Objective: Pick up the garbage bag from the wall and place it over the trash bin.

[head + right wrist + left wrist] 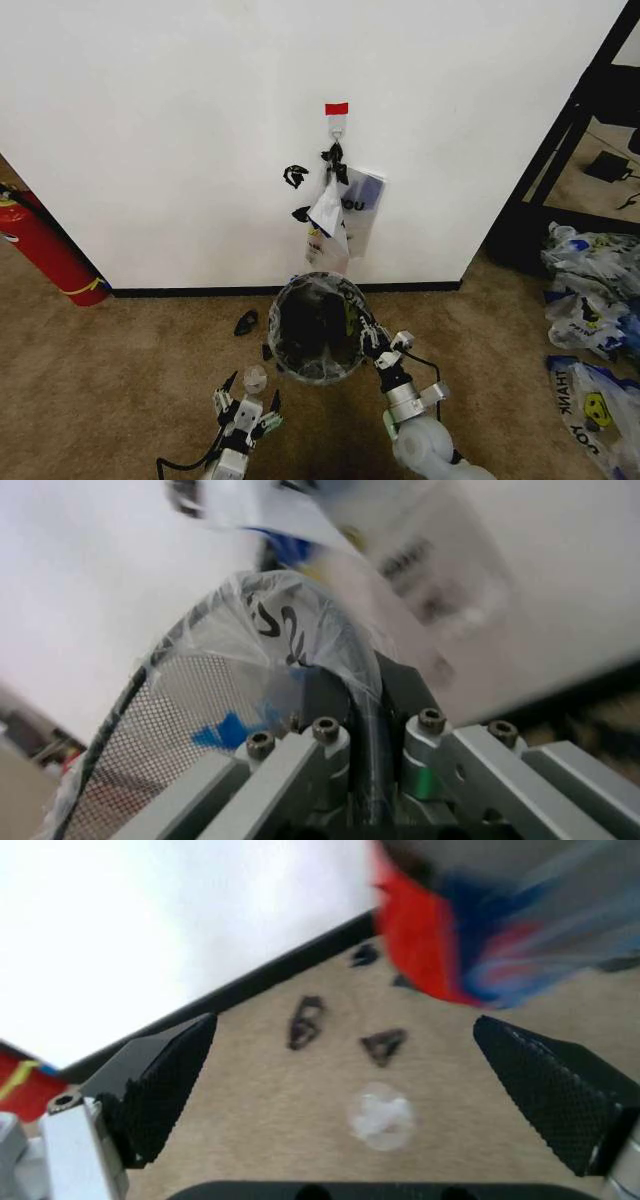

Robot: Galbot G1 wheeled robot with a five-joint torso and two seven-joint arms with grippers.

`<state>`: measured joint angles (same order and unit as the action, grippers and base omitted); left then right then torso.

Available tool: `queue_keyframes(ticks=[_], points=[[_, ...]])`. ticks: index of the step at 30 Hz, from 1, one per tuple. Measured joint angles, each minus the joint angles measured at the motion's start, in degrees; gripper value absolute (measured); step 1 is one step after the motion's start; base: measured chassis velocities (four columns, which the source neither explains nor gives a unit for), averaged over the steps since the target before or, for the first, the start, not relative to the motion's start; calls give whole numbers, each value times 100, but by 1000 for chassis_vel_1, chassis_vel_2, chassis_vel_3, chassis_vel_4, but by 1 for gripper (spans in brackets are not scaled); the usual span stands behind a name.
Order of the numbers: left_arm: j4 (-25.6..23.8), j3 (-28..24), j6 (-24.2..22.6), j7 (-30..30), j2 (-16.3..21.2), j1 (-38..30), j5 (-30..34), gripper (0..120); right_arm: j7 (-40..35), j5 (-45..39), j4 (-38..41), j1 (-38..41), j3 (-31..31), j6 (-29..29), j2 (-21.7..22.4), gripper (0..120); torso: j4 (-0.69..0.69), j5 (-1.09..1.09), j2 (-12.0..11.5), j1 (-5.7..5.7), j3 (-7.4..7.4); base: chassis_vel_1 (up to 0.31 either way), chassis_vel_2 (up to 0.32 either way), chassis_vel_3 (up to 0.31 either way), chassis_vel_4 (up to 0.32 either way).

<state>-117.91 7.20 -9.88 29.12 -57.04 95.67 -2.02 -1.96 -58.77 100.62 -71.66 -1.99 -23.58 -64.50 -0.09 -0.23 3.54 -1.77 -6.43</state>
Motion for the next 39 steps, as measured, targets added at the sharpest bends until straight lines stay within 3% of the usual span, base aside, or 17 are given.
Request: queue_keyframes(ticks=[5, 20, 25, 27, 33, 35, 39], points=[[170, 96, 5, 103, -68, -145, 112, 100, -1534, 193, 567, -230, 61, 1152, 230, 1, 0, 0, 0, 0, 0, 0, 0, 0, 0], [177, 47, 44, 150, -244, -69, 38, 100, -2016, 418, -8, -62, 112, 1418, 173, 2, -1, -2, 2, 1, 2, 0, 0, 0, 0], [151, 54, 71, 170, -292, -16, -18, 100, -1844, 363, 23, -56, 95, 1362, 170, 22, 3, 4, 1, 0, -1, 0, 0, 0, 0], [150, 53, 72, 171, -297, -14, -23, 100, -1799, 363, 26, -62, 93, 1342, 172, 24, 3, 4, 0, 0, -2, 0, 0, 0, 0], [140, 28, 80, 173, -355, 0, -76, 100, -1508, 357, 184, -168, 104, 1230, 228, 52, 1, 2, -1, -1, -2, 0, 0, 0, 0], [137, 24, 80, 173, -360, 1, -82, 100, -1505, 358, 180, -171, 108, 1229, 230, 54, 1, 2, -1, -1, -2, 0, 0, 0, 0], [126, 13, 81, 173, -372, 12, -102, 100, -1452, 364, 123, -201, 136, 1223, 254, 72, 1, 2, -1, -1, -1, 0, 0, 0, 0]])
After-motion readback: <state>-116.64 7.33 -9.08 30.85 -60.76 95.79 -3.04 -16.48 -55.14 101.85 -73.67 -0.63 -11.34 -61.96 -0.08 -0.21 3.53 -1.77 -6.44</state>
